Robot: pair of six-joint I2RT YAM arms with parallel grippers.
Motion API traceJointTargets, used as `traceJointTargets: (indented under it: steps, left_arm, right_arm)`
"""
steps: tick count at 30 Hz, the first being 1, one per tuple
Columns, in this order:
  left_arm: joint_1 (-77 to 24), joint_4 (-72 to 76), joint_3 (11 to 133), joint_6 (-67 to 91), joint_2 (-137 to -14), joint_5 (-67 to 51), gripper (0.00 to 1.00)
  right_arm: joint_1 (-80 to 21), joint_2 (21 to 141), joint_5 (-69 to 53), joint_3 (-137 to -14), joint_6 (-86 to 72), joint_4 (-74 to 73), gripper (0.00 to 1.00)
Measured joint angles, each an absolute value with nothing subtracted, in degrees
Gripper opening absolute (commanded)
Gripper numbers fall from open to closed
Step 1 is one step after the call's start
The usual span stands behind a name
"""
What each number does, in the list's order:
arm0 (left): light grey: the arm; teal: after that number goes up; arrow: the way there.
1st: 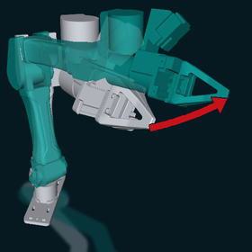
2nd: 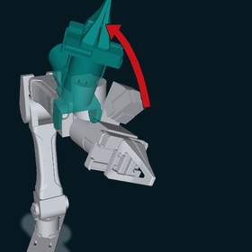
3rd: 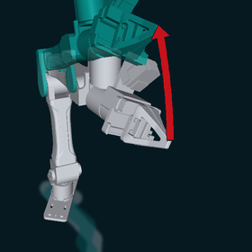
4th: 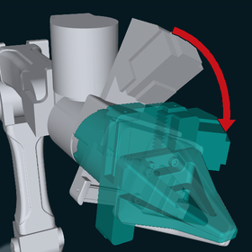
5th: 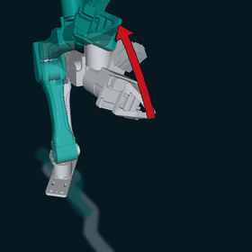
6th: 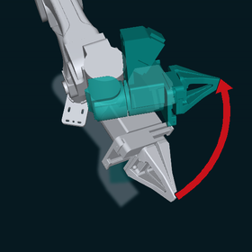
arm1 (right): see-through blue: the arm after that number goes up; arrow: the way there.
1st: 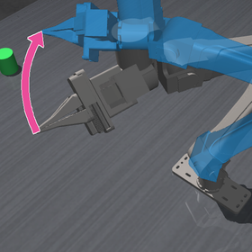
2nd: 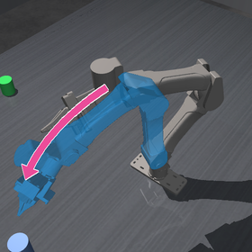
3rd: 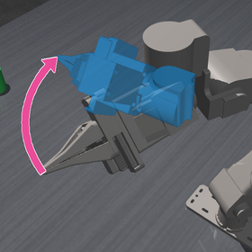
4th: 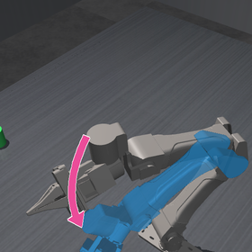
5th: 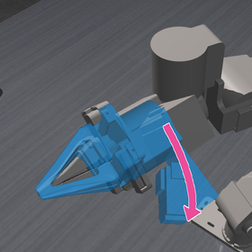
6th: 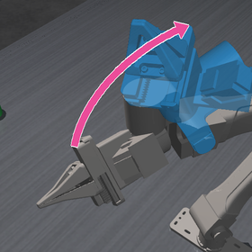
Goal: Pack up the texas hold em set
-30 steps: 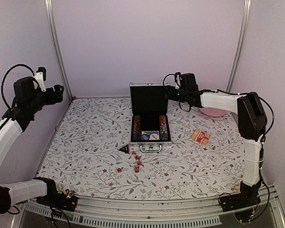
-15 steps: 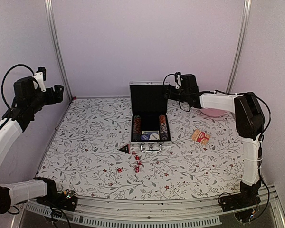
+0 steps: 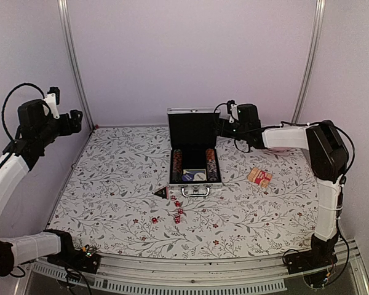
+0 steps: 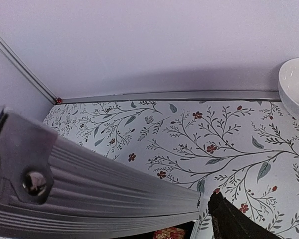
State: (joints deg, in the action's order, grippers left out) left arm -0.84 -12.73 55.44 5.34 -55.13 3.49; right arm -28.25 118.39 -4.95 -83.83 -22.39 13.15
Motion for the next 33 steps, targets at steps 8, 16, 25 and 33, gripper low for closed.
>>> traceJointTargets:
  steps: [8, 16, 25, 33]
  left_arm:
    - [-0.8, -12.8, 55.4, 5.3, -55.1, 3.5, 0.97]
    - [-0.8, -12.8, 55.4, 5.3, -55.1, 3.5, 0.97]
    - [-0.8, -12.8, 55.4, 5.3, -55.1, 3.5, 0.97]
    - [-0.8, -12.7, 55.4, 5.3, -55.2, 3.3, 0.97]
  right_arm:
    - [-29.3, 116.9, -5.1, -83.1, -20.9, 13.4, 0.79]
    - [-30.0, 112.1, -3.0, -76.9, -20.3, 14.4, 0.86]
    - [-30.0, 102.4, -1.8, -67.7, -17.7, 11.4, 0.87]
    - [-25.2, 89.8, -0.4, -60.1, -17.6, -1.3, 0.88]
